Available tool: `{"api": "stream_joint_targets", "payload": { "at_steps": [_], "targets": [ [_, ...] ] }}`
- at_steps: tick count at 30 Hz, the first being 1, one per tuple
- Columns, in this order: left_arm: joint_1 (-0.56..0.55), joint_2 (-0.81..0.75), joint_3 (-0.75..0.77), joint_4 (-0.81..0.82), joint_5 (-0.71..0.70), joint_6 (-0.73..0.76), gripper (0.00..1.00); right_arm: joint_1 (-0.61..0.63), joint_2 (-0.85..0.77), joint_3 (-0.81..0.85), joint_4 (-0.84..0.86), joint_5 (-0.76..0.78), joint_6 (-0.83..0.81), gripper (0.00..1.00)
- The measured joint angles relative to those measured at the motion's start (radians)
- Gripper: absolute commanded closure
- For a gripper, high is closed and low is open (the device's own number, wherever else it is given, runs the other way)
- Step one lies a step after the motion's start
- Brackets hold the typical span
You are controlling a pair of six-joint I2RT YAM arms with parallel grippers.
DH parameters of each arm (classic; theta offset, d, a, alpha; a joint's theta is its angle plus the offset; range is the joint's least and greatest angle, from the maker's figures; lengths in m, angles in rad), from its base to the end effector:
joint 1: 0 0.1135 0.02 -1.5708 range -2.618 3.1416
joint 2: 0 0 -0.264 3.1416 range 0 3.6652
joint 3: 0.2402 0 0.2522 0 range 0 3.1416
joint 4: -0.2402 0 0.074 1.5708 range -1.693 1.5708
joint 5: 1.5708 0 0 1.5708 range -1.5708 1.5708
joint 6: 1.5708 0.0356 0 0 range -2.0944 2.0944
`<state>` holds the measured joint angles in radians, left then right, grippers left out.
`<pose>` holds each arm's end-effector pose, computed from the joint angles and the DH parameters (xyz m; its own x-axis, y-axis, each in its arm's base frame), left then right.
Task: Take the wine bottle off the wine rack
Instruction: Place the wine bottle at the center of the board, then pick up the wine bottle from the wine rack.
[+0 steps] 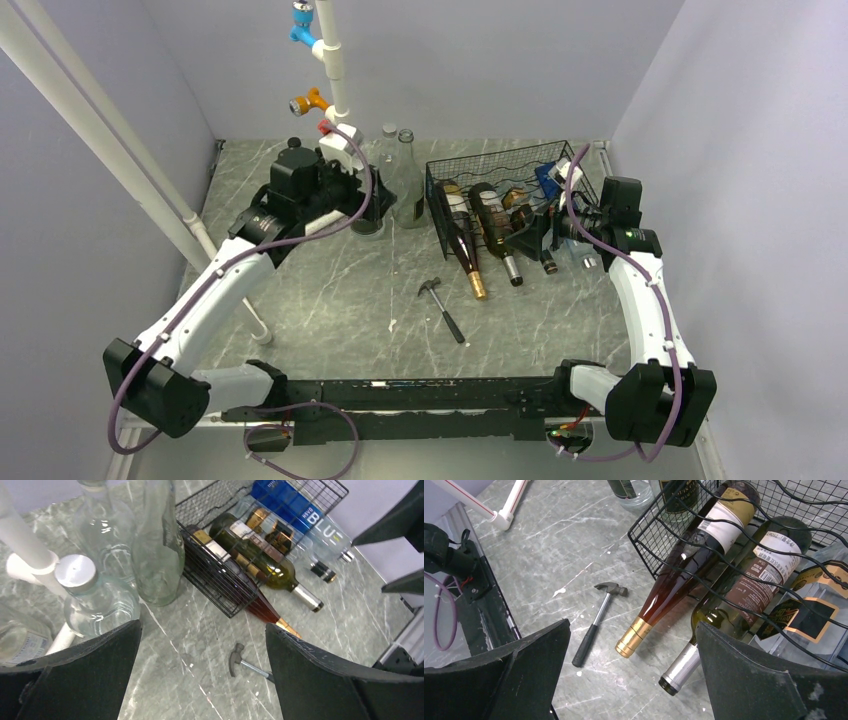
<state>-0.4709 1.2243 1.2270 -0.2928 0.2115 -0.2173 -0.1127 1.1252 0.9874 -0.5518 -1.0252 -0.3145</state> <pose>0.2456 -0.1334 0.3913 -0.3832 -0.0414 -0.9227 0.5532 0.7897 -0.2652 0.2304 0.0045 0.3187 -0.4165 -0.1144 -0.9019 -0.7632 0.5830 0.2785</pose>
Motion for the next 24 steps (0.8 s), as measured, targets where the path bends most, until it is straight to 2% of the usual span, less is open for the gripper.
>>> {"api": "stream_joint_targets", "payload": {
  "at_steps": [14, 24],
  "targets": [
    [0.000, -0.063, -0.130, 0.005, 0.100, 0.093, 0.00, -0.012, 0.033, 0.000, -0.037, 0.004, -0.061, 0.01],
    [0.000, -0.071, -0.144, 0.004, 0.128, 0.097, 0.00, -0.040, 0.047, 0.000, -0.043, 0.023, -0.081, 0.01]
  ]
}}
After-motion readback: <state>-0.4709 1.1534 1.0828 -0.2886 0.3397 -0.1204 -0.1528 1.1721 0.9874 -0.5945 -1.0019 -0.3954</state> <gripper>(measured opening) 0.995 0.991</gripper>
